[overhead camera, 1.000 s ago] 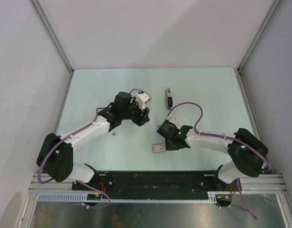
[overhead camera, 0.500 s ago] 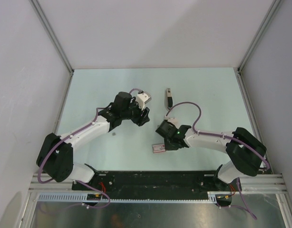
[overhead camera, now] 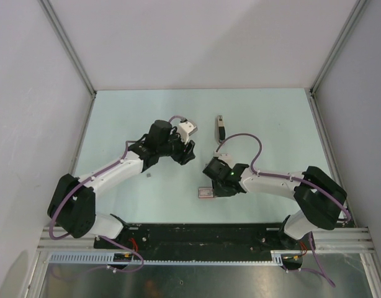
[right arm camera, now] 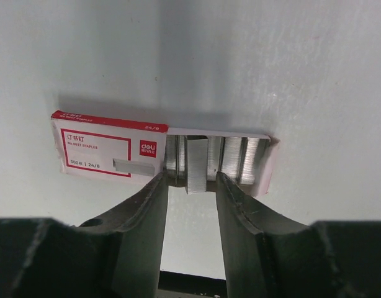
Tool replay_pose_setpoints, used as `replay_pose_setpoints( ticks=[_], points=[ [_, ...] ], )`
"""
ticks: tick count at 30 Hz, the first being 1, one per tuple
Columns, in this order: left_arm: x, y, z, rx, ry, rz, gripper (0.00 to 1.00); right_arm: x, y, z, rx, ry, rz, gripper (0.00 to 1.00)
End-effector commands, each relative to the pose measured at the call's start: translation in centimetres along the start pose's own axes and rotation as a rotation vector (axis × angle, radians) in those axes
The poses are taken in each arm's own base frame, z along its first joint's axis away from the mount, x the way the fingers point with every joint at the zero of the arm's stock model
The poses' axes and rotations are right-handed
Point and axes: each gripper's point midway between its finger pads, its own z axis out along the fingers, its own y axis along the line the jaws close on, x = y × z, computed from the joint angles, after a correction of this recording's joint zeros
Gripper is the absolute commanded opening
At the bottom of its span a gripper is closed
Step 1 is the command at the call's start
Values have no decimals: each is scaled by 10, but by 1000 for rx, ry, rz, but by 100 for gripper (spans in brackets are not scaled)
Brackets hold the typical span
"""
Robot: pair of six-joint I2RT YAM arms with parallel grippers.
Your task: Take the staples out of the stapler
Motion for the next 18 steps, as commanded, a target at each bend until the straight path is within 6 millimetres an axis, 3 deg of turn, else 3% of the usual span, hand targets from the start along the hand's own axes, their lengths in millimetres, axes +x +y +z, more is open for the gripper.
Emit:
replay_pose_setpoints(
  ticks=[1,12,18],
  points=[
    [-12,0,-5,10,-32,14,59,-15,14,-10,-41,-45,14,42],
    [-12,-1,-4,17,-32,7,59,-38,31,-40,-132,-114,50,35],
    [-3,-4,0,31,-10,5,58,-46,19,-46,-110,-128,76,14]
  ],
)
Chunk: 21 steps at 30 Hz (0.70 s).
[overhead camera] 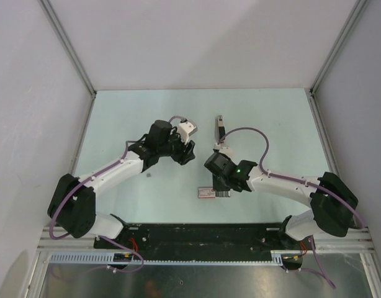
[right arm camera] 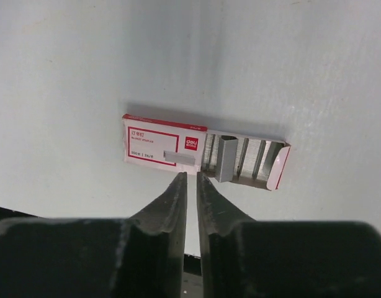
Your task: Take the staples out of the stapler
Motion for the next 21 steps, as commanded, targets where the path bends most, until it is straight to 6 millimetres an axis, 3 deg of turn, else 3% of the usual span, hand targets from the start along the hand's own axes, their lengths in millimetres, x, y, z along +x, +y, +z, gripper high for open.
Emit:
replay_pose_setpoints(
  ticks=[1,6,21],
  points=[
    [-2,-3,1,30,-6,6,58,-17,-4,-13,6,-39,31,12],
    [6,-4,7,38,16,13,58,-11,-14,-11,32,-22,32,1],
    [3,-5,4,33,7,25,57,13,-18,13,9,54,45,0]
  ],
)
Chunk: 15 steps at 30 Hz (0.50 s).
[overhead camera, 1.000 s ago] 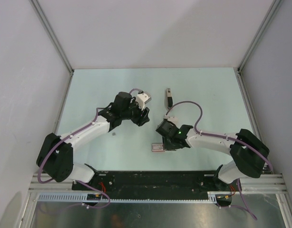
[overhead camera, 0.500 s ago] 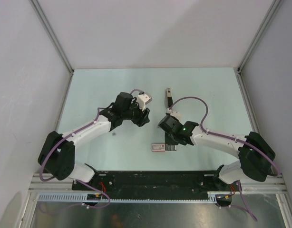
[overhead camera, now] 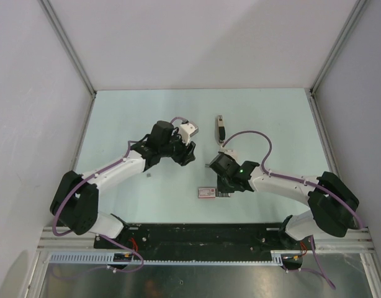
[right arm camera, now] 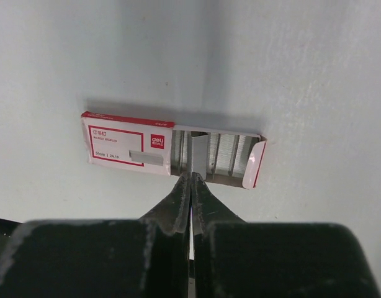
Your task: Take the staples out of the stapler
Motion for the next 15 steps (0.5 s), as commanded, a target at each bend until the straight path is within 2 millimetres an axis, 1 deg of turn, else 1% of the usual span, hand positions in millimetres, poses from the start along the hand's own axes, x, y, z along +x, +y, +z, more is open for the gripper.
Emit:
replay_pose_setpoints(
  ticks=[1,15],
  points=[
    [-7,-5,-3,24,-23,34,57,0,7,6,-29,0,10,0],
    [-8,-5,-4,23,-27,38,57,9,6,17,-29,30,10,0]
  ],
)
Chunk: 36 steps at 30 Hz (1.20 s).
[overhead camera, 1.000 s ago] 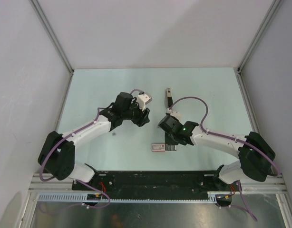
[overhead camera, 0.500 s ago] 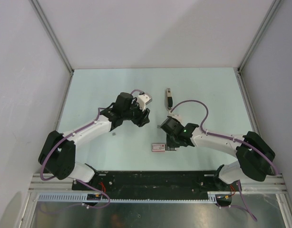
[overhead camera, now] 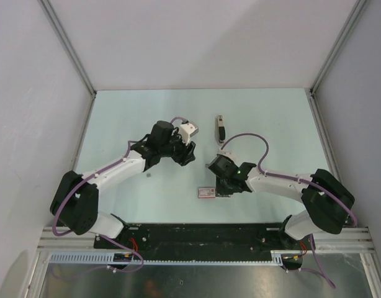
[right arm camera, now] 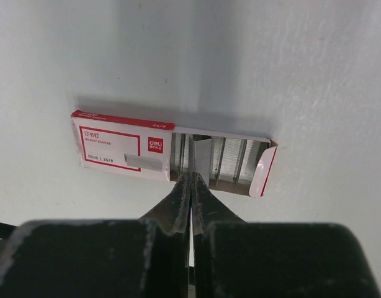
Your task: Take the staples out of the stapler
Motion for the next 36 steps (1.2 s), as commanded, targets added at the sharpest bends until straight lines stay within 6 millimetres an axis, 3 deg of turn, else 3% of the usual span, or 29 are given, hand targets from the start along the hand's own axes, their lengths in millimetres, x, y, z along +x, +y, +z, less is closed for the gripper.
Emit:
replay_pose_setpoints(
  ticks=[1,25,32,36],
  points=[
    [-8,-5,-4,23,-26,37,57,0,3,6,-10,-2,12,0],
    [-4,-5,-4,24,-20,44,57,-5,14,12,-57,-6,30,0],
    [-6,-4,-2,25,-19,47,57,-38,18,-14,-121,-83,57,2],
    [-6,-3,10,28,0,61,57,-68,10,-32,-141,-142,84,20]
  ],
)
